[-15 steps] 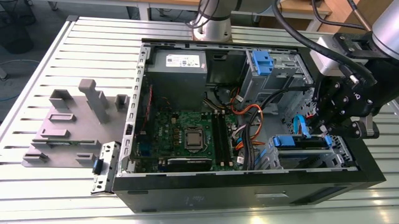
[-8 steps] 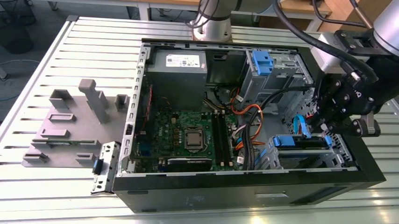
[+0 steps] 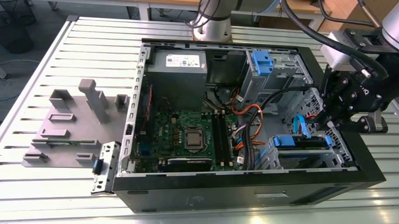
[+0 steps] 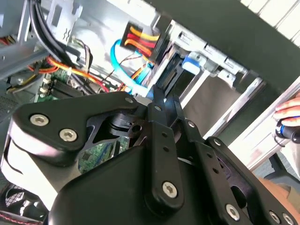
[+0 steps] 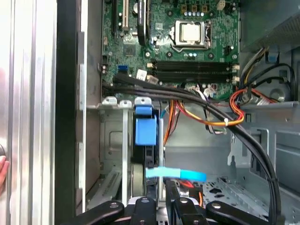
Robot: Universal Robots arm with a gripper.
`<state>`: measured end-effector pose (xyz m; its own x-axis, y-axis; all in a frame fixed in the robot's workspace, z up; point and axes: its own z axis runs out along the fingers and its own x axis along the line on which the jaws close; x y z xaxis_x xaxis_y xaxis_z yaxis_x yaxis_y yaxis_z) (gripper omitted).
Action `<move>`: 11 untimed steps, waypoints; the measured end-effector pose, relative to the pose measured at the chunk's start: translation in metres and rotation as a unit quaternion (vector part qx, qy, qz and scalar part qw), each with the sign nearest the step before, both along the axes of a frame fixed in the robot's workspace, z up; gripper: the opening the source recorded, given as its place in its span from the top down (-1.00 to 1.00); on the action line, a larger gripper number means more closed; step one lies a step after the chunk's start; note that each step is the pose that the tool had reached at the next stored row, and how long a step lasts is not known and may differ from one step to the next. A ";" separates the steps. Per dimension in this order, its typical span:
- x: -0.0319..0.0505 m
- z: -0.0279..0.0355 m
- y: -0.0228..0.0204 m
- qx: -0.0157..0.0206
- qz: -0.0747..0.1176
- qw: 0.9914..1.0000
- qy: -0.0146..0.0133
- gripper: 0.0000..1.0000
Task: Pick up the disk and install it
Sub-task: 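Insert the second disk wire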
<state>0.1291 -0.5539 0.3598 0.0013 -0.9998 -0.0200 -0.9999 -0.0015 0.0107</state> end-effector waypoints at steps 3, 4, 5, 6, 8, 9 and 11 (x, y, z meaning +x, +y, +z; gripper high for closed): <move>0.0073 -0.0013 0.0015 0.000 0.000 1.000 0.000 0.53; 0.0083 -0.0017 0.0022 0.000 0.000 1.000 0.000 0.53; 0.0087 -0.0022 0.0030 0.000 0.000 1.000 0.000 0.53; 0.0088 -0.0027 0.0036 0.000 0.000 1.000 0.000 0.53; 0.0089 -0.0033 0.0053 0.000 0.000 1.000 0.000 0.53; 0.0089 -0.0036 0.0061 0.000 0.000 1.000 0.000 0.53; 0.0090 -0.0039 0.0067 0.000 0.000 1.000 0.000 0.53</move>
<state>0.1380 -0.5471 0.3559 0.0013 -0.9998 -0.0207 -0.9999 -0.0015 0.0114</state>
